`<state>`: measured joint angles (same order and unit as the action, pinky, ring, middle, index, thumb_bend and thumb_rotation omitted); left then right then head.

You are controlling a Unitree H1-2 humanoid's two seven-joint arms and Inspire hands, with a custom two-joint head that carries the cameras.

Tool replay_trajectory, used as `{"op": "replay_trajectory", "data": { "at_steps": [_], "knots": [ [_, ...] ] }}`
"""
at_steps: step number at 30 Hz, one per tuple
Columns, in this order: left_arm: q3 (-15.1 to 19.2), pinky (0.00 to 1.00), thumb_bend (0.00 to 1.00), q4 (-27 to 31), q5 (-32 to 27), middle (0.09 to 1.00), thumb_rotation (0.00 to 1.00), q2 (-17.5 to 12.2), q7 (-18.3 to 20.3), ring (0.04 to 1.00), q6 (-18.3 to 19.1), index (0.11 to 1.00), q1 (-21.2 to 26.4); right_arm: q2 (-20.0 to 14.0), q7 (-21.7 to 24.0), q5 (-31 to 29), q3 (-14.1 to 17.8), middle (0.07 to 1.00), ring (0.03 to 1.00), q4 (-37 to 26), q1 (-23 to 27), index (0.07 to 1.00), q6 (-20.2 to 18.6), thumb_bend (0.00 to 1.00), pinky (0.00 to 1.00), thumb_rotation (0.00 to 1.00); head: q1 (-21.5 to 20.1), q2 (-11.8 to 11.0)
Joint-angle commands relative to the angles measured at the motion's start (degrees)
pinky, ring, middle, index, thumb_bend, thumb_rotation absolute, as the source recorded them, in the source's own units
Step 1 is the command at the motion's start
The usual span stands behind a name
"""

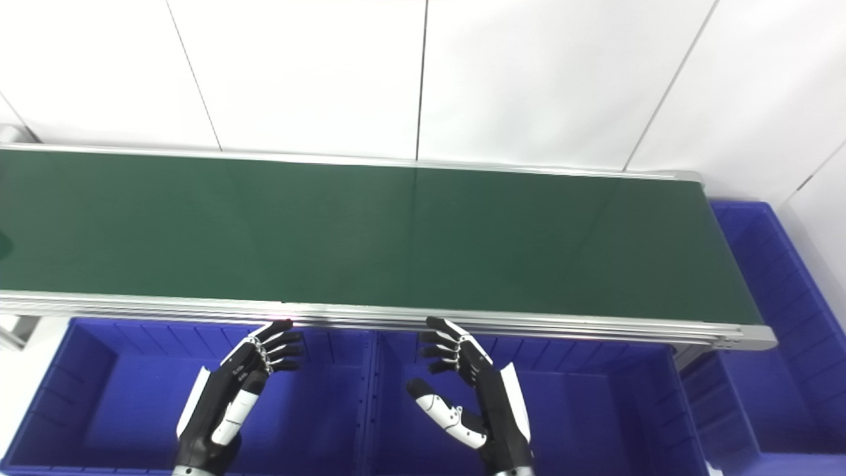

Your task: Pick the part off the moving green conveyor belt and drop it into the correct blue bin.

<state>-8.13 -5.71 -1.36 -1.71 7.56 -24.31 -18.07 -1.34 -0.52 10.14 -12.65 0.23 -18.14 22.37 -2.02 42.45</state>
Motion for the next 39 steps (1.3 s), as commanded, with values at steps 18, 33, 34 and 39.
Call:
{"op": "replay_trajectory", "data": {
  "at_steps": [18,33,34,39],
  "knots": [
    [-0.07,0.66,0.75,0.8,0.32,0.769,0.79,-0.03,0.39,0.721,-2.61,0.808,0.79,0.61,-0.33,-0.81,0.13,0.752,0.697,-0.05,0.58,0.815,3.89,0.49,0.61,0.48,0.38,-0.19],
    [0.09,0.66,0.76,0.39,0.27,0.765,0.8,-0.01,0.36,0.72,-2.61,0.805,0.9,0.63,-0.39,-0.44,0.1,0.753,0.696,-0.29,0.42,0.814,3.88,0.48,0.61,0.47,0.42,-0.32],
    [0.09,0.66,0.76,0.37,0.33,0.765,0.79,0.0,0.34,0.719,-2.61,0.805,0.9,0.61,-0.4,-0.38,0.09,0.752,0.694,-0.24,0.43,0.814,3.9,0.48,0.61,0.47,0.46,-0.43],
    [0.06,0.67,0.76,0.14,0.29,0.769,0.79,-0.09,0.47,0.723,-2.61,0.806,1.03,0.51,-0.39,-0.16,0.11,0.752,0.691,0.0,0.58,0.813,3.87,0.49,0.6,0.49,0.68,-0.62]
  ]
}}
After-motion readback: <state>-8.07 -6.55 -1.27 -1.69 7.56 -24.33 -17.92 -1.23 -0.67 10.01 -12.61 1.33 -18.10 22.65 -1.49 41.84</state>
